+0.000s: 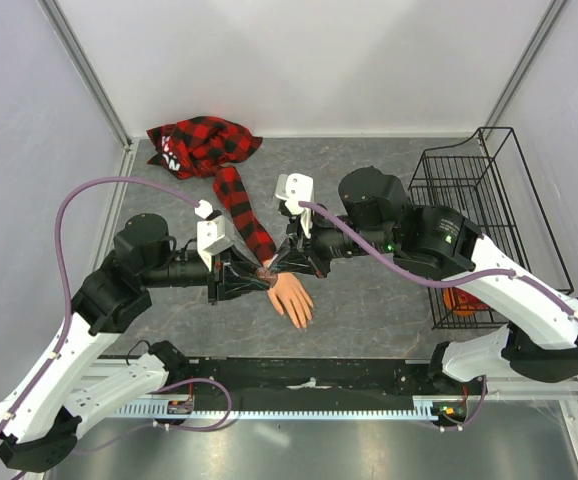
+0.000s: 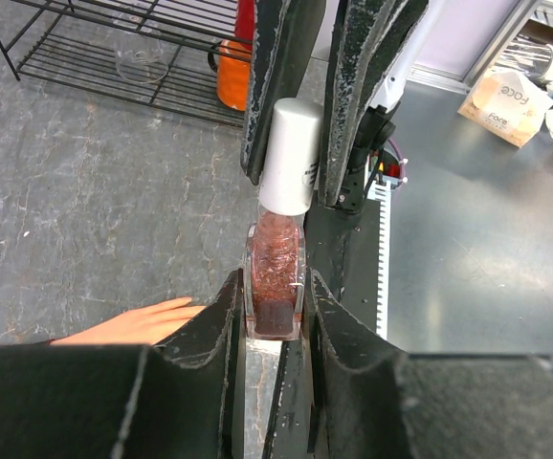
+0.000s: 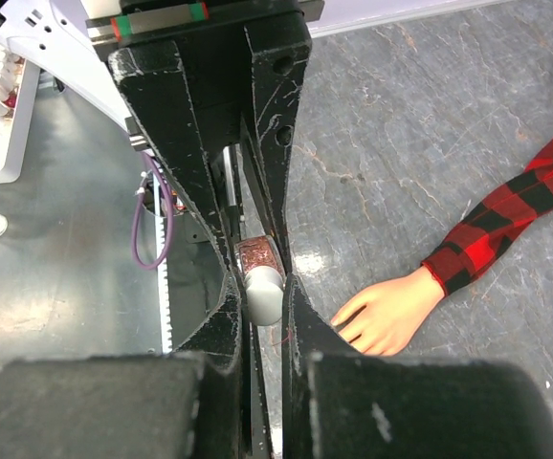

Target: Paint the nails

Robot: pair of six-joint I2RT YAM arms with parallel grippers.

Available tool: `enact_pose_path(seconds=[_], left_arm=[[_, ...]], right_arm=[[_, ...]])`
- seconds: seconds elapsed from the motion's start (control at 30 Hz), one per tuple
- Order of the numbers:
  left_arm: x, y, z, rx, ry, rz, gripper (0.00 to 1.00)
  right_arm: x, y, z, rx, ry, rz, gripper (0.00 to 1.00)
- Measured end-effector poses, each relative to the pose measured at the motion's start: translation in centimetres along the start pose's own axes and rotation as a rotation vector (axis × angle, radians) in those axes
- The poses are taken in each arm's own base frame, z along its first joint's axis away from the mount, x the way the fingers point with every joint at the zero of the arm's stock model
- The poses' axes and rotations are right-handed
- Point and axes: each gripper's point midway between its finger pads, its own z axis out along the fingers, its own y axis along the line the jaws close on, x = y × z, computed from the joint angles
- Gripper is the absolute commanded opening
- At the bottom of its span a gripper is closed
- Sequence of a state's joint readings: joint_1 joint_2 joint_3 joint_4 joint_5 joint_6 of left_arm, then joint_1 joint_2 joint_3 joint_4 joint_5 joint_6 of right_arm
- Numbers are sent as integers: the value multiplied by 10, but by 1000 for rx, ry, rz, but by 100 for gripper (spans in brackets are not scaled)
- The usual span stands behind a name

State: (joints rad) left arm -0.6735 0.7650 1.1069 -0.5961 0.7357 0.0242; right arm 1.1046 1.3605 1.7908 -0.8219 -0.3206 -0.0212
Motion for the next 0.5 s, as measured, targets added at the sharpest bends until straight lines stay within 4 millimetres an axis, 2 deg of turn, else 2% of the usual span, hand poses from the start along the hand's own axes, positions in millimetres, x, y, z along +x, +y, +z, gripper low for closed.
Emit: enact_pose_path(seconds=[0.5], left_arm=[[-1,0,0,3,-5,5,2]], right_arm=[[-4,-2,-6,32,-15,20,0]])
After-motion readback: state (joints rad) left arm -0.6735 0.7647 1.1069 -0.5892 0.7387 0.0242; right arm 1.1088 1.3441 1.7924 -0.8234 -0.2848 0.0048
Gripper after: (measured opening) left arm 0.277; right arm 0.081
